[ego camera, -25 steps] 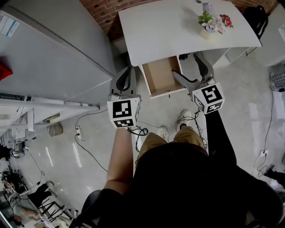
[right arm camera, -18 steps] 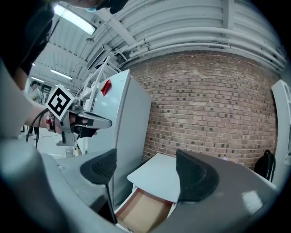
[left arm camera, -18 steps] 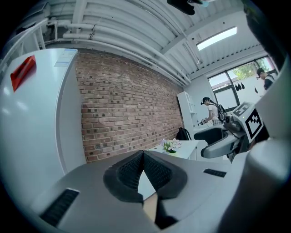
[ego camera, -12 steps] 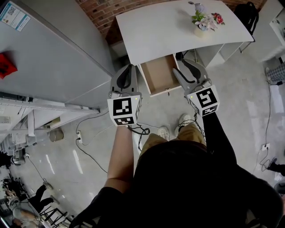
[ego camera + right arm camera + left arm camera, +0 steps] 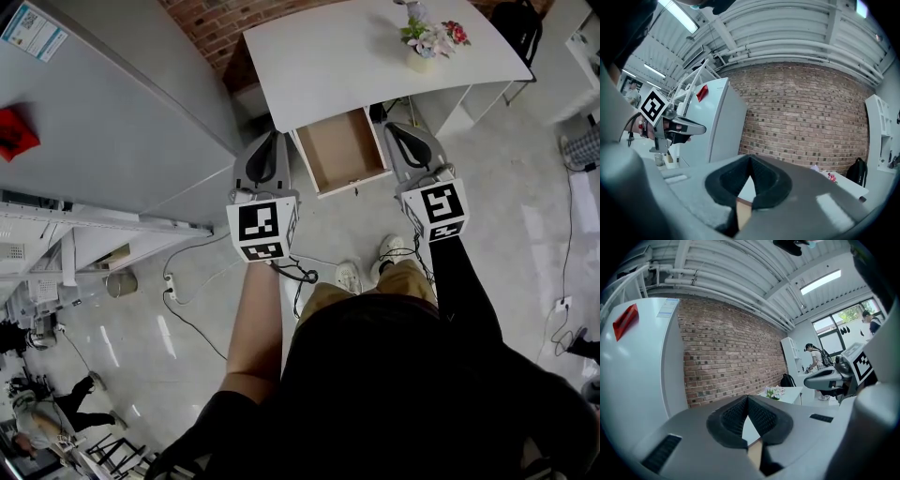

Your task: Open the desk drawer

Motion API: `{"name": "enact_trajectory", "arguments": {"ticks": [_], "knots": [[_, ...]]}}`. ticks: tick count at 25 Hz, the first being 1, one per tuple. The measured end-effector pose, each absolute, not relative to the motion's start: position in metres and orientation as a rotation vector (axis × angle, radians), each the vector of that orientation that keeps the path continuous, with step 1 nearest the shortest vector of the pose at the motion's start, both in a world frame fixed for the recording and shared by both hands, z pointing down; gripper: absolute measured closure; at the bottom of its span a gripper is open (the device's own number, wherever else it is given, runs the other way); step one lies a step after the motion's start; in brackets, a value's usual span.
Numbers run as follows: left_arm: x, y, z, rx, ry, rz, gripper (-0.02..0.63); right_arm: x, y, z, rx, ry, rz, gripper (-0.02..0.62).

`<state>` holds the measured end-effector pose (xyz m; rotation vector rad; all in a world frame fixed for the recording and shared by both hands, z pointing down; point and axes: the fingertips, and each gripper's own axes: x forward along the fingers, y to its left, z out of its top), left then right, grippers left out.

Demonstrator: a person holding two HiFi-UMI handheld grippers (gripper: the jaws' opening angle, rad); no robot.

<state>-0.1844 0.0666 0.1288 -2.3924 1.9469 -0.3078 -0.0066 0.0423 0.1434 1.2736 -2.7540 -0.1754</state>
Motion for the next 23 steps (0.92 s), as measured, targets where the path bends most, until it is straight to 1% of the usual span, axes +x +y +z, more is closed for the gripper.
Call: {"name": "enact_trajectory", "arguments": {"ticks": [23], "knots": [[-0.189, 0.078, 0.119, -2.387, 1.951, -0.256, 0.597, -0.006, 0.049, 0.135, 1.309, -2.742, -0.222, 0.595]]}}
